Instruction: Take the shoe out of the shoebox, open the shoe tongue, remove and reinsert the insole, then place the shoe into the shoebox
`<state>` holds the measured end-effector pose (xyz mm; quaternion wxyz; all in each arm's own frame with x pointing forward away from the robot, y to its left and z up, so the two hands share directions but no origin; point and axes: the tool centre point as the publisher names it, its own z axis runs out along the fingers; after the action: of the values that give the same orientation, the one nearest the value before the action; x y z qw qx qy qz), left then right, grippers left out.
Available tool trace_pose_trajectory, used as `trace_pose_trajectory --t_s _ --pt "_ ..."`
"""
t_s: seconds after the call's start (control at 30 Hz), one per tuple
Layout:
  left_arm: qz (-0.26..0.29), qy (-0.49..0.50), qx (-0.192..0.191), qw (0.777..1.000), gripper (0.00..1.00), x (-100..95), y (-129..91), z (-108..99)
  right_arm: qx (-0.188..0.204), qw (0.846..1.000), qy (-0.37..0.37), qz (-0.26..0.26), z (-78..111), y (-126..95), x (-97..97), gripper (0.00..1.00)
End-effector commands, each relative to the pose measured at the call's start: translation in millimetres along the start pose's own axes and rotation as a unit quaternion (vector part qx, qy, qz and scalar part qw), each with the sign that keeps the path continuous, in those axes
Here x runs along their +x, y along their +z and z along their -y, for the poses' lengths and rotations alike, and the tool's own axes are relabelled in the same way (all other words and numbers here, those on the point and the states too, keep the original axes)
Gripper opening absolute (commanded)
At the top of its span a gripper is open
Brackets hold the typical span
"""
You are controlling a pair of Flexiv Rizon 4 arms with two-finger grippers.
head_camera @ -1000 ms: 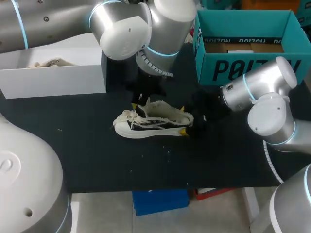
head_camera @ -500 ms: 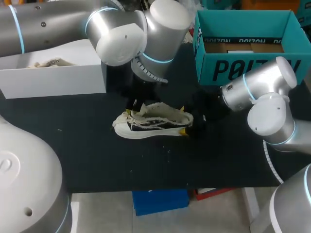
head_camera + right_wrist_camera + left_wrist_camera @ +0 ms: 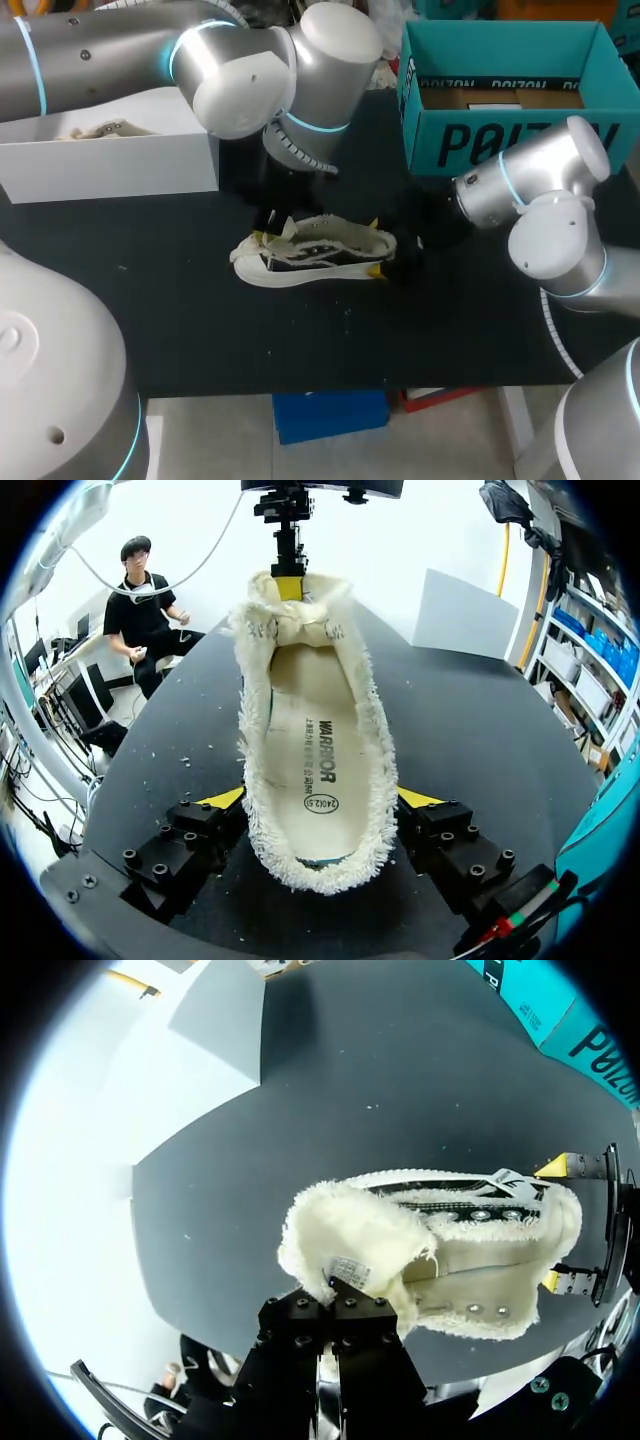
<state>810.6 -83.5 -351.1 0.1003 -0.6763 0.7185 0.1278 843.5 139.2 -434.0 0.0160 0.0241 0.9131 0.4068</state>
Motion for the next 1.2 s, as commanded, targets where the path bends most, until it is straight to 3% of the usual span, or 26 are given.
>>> trace_pose_trajectory --t_s 0.03,0.07,0.1,0.5,0.67,0.8,0.83,0.87,0.93,1.0,1.03,1.2 --pt "-0.003 0.002 -0.006 1.000 0.04 -4.3 8 0 0.002 1.000 0.001 0.001 4.2 2 -1.5 0.00" --pt "-0.004 0.003 -0.008 1.000 0.43 -4.0 8 1 0.002 1.000 0.001 0.001 4.2 2 -1.5 0.00" --pt "-0.005 0.003 -0.008 1.000 1.00 -3.7 8 1 0.002 1.000 0.001 0.001 4.2 2 -1.5 0.00" --pt "-0.054 0.048 0.020 0.997 1.00 -10.7 -21 10 0.002 1.000 0.001 0.001 4.2 2 -1.5 0.00" --pt "-0.071 0.114 0.058 0.989 1.00 -7.5 -45 16 0.002 1.000 0.001 0.001 4.2 2 -1.5 0.00" --pt "-0.101 0.197 0.092 0.971 1.00 -0.3 -67 22 0.002 1.000 0.001 0.001 4.2 2 -1.5 0.00" --pt "-0.112 0.215 0.097 0.965 0.81 1.2 -73 24 0.002 1.000 0.001 0.001 4.2 2 -1.5 0.00" --pt "-0.124 0.236 0.102 0.958 0.50 3.6 -79 26 0.002 1.000 0.001 0.001 4.2 2 -1.5 0.00" --pt "-0.151 0.289 0.102 0.940 0.30 9.6 -87 29 0.002 1.000 0.001 0.001 4.2 2 -1.5 0.00" --pt "-0.173 0.339 0.100 0.919 0.04 16.7 -92 33 0.002 1.000 0.001 0.001 4.2 2 -1.5 0.00" --pt "-0.193 0.366 0.097 0.905 0.00 20.0 -94 33 0.002 1.000 0.001 0.001 4.2 2 -1.5 0.00" --pt "-0.236 0.479 0.076 0.842 0.00 41.4 -98 30 0.002 1.000 0.001 0.001 4.2 2 -1.5 0.00"
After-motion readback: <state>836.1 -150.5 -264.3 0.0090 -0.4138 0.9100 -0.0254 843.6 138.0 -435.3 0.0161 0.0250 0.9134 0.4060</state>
